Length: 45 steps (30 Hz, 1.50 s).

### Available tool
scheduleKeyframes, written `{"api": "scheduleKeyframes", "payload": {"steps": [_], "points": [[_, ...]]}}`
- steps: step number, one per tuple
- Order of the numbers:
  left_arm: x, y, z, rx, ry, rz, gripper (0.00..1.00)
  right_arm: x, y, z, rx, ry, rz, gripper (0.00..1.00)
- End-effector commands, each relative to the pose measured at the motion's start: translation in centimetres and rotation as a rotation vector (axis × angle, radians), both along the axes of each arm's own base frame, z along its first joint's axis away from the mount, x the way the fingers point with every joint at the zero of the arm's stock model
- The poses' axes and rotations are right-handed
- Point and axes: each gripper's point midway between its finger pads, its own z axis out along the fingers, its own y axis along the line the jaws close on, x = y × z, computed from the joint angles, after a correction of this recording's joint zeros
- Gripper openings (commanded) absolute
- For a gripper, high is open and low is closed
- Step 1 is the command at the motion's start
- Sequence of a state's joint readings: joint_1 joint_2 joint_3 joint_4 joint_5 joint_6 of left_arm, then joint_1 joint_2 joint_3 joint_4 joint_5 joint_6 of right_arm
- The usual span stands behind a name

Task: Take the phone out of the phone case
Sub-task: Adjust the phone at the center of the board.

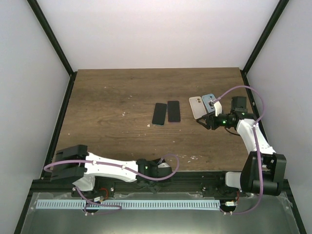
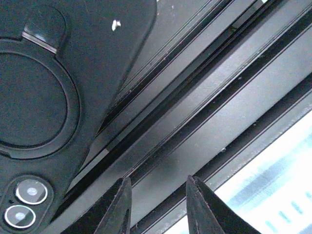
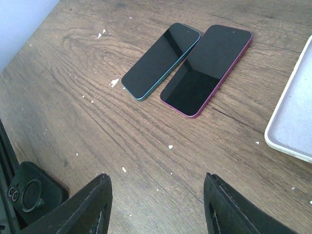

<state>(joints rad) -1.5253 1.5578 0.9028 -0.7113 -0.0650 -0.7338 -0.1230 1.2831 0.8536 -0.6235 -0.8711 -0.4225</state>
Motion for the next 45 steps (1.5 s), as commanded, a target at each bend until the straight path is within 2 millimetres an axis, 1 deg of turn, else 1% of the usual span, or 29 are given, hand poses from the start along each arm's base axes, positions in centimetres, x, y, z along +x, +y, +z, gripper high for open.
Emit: {"api": "scheduleKeyframes", "payload": {"steps": [1, 5, 8, 14, 17, 19, 21, 26, 28, 31, 33, 34, 36, 38, 40, 43, 44, 45], "points": [[-0.3, 0.0, -1.1, 0.035, 0.017, 0.014, 0.32, 0.4, -0.2, 1.3, 0.008, -0.035, 0.003, 0.52], [0.7, 0.2, -1.4, 0.07, -0.034, 0.036, 0.32, 0.4, -0.2, 1.2, 0.01, -0.032, 0.003, 0.52], [1.1, 0.2, -1.8, 0.069, -0.034, 0.054, 0.32, 0.4, -0.2, 1.1, 0.01, -0.025, 0.002, 0.52], [2.8, 1.9, -2.4, 0.102, -0.058, 0.122, 0.37, 0.4, -0.2, 1.2, 0.008, -0.03, -0.001, 0.52], [4.1, 3.0, -2.7, 0.126, -0.078, 0.155, 0.37, 0.4, -0.2, 1.2, 0.009, -0.027, 0.0, 0.52], [5.5, 3.7, -2.5, 0.15, -0.121, 0.165, 0.4, 0.4, -0.2, 1.2, 0.008, -0.028, 0.0, 0.52], [7.1, 4.1, -2.0, 0.168, -0.179, 0.175, 0.46, 0.4, -0.2, 1.3, 0.007, -0.033, -0.002, 0.52], [11.2, 4.1, 0.4, 0.171, -0.28, 0.191, 0.49, 0.4, -0.3, 1.3, 0.005, -0.031, -0.004, 0.52], [13.0, 4.6, 0.5, 0.175, -0.286, 0.216, 0.52, 0.4, -0.3, 1.3, 0.005, -0.031, -0.004, 0.52], [16.1, 5.2, 0.8, 0.162, -0.295, 0.27, 0.6, 0.4, -0.3, 1.4, 0.005, -0.034, -0.004, 0.52], [17.0, 5.2, 1.9, 0.161, -0.303, 0.315, 0.66, 0.4, -0.4, 1.4, 0.004, -0.035, -0.009, 0.52], [17.0, 5.1, 2.7, 0.156, -0.305, 0.345, 0.7, 0.4, -0.5, 1.5, 0.003, -0.04, -0.012, 0.52], [16.4, 4.8, 3.8, 0.108, -0.299, 0.426, 0.8, 0.3, -0.7, 1.7, 0.006, -0.047, -0.019, 0.52], [15.2, 3.6, 4.2, 0.004, -0.263, 0.502, 0.89, 0.4, -0.8, 1.7, 0.006, -0.051, -0.019, 0.52], [14.1, 2.2, 4.4, -0.108, -0.207, 0.593, 0.93, 0.4, -0.8, 1.6, 0.009, -0.047, -0.018, 0.52], [13.3, 1.3, 4.1, -0.19, -0.144, 0.727, 0.96, 0.5, -0.7, 1.4, 0.024, -0.031, -0.007, 0.53], [13.3, 1.4, 4.1, -0.192, -0.143, 0.781, 0.99, 0.5, -0.6, 1.3, 0.026, -0.024, -0.006, 0.53], [13.2, 1.9, 4.1, -0.17, -0.156, 0.847, 1.0, 0.5, -0.6, 1.2, 0.027, -0.02, -0.005, 0.53]]}}
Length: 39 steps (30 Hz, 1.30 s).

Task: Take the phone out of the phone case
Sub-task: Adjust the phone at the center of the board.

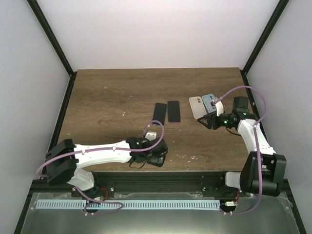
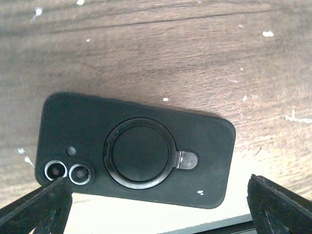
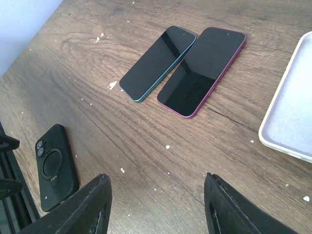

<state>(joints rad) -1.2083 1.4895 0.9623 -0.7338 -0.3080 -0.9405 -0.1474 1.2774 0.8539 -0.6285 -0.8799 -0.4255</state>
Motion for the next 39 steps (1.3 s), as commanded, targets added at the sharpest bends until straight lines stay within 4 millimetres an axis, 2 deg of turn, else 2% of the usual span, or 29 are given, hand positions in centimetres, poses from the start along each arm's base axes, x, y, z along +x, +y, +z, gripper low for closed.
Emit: {"api": "scheduleKeyframes", "payload": {"steps": [1, 2, 6, 10, 18, 21, 25, 30, 34, 39], "points": [[-0.3, 0.0, -0.2, -0.083, 0.044, 0.309, 1.0, 0.5, 0.0, 0.9, 0.02, -0.013, 0.014, 0.53], [-0.2, -0.1, 0.0, -0.06, 0.049, 0.345, 1.0, 0.5, 0.0, 0.9, 0.021, -0.012, 0.014, 0.52], [-1.1, 2.3, -0.3, 0.114, 0.089, 0.526, 1.0, 0.3, 0.0, 1.3, 0.013, -0.03, 0.014, 0.53], [-1.6, 2.3, -2.0, 0.149, 0.128, 0.573, 1.0, 0.3, -0.1, 1.8, 0.006, -0.058, 0.011, 0.53], [-1.0, 1.7, -3.5, 0.066, 0.153, 0.619, 1.0, 0.1, 0.0, 1.6, 0.015, -0.042, 0.018, 0.53], [-0.4, 1.0, -4.3, -0.045, 0.16, 0.639, 1.0, 0.1, 0.0, 1.6, 0.016, -0.041, 0.018, 0.53], [-0.1, 1.2, -5.6, -0.142, 0.18, 0.692, 1.0, 0.1, 0.0, 1.6, 0.012, -0.043, 0.016, 0.53], [1.5, 0.9, -5.6, -0.184, 0.14, 0.687, 1.0, 0.1, 0.0, 1.6, 0.01, -0.045, 0.015, 0.53], [4.1, -1.3, -5.3, -0.219, 0.109, 0.602, 1.0, 0.1, 0.0, 1.5, 0.013, -0.04, 0.015, 0.53], [6.9, -4.1, -5.8, -0.095, 0.102, 0.468, 1.0, 0.1, 0.0, 1.6, 0.011, -0.042, 0.015, 0.53]]}}
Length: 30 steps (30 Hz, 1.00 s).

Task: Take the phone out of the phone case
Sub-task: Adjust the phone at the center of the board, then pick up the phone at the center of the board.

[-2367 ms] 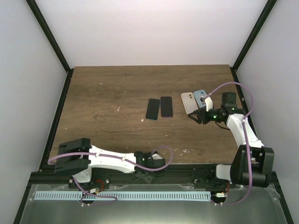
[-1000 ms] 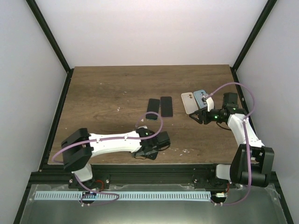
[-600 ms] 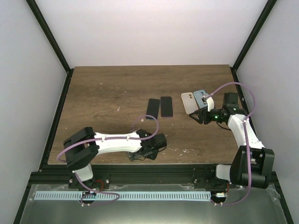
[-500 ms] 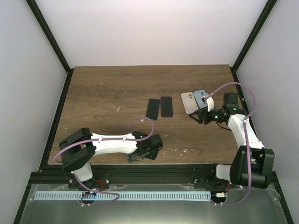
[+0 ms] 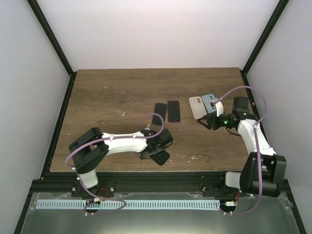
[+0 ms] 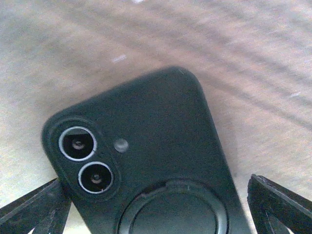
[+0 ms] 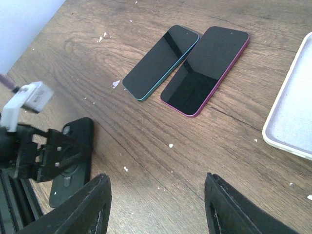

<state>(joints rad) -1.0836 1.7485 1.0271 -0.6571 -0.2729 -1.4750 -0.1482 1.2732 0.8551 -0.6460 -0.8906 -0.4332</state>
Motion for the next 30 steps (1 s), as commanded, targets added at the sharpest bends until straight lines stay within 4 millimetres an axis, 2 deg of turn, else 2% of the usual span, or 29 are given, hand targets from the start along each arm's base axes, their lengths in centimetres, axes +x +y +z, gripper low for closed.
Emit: {"api": "scheduleKeyframes", "payload": {"steps": [1, 5, 12, 15, 19, 20, 24, 30], "points": [[3.4, -4.7, -0.4, 0.035, -0.012, -0.178, 1.0, 0.4, -0.2, 1.5, 0.003, -0.048, 0.004, 0.53], [3.6, -6.3, -1.4, 0.122, 0.09, -0.26, 1.0, 0.3, -0.3, 1.8, 0.003, -0.058, 0.001, 0.53], [1.3, -6.0, -3.1, 0.135, 0.224, -0.306, 1.0, 0.4, -0.7, 2.0, 0.008, -0.067, -0.008, 0.53], [0.3, -5.9, -3.0, 0.177, 0.279, -0.392, 0.96, 0.4, -0.6, 1.9, 0.014, -0.06, -0.004, 0.53], [0.2, -4.7, -1.7, 0.369, 0.273, -0.452, 0.96, 0.5, -0.6, 1.7, 0.018, -0.05, -0.002, 0.53], [-0.7, -5.3, -2.4, 0.316, 0.329, -0.439, 0.96, 0.6, -0.7, 1.6, 0.018, -0.046, -0.002, 0.53], [-1.4, -6.4, -3.1, 0.201, 0.354, -0.385, 0.94, 0.4, -0.6, 1.7, 0.016, -0.046, 0.0, 0.53], [-2.1, -5.8, -3.4, 0.16, 0.362, -0.344, 0.88, 0.3, -0.7, 2.0, 0.016, -0.061, -0.004, 0.53]]}}
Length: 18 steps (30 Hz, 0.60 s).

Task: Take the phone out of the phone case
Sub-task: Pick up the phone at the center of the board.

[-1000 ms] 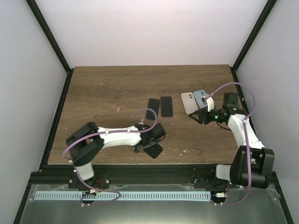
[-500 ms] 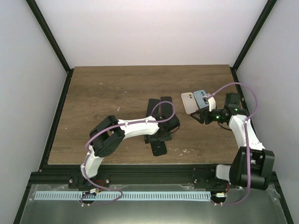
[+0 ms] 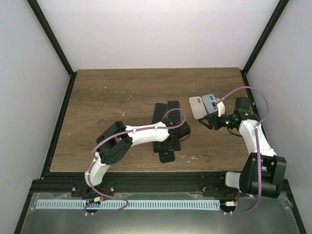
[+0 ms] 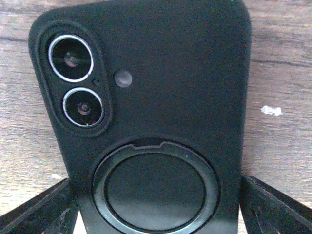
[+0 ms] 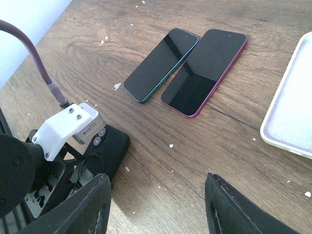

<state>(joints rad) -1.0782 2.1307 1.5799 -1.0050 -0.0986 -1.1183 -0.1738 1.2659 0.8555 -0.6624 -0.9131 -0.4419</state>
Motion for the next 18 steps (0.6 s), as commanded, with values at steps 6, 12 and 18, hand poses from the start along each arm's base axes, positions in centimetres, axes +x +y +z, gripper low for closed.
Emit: {"api": "scheduleKeyframes", "payload": {"steps": [6, 12, 18], "points": [[-3.2, 2.3, -3.5, 0.032, 0.161, 0.002, 0.81, 0.5, -0.2, 1.7, 0.0, -0.057, 0.008, 0.53], [-1.9, 3.1, -1.9, 0.02, 0.075, -0.126, 0.63, 0.4, -0.4, 2.0, -0.005, -0.071, 0.002, 0.53], [-0.7, 2.6, 0.8, -0.051, -0.025, -0.336, 0.48, 0.4, -0.5, 1.9, -0.003, -0.065, -0.003, 0.53]]}}
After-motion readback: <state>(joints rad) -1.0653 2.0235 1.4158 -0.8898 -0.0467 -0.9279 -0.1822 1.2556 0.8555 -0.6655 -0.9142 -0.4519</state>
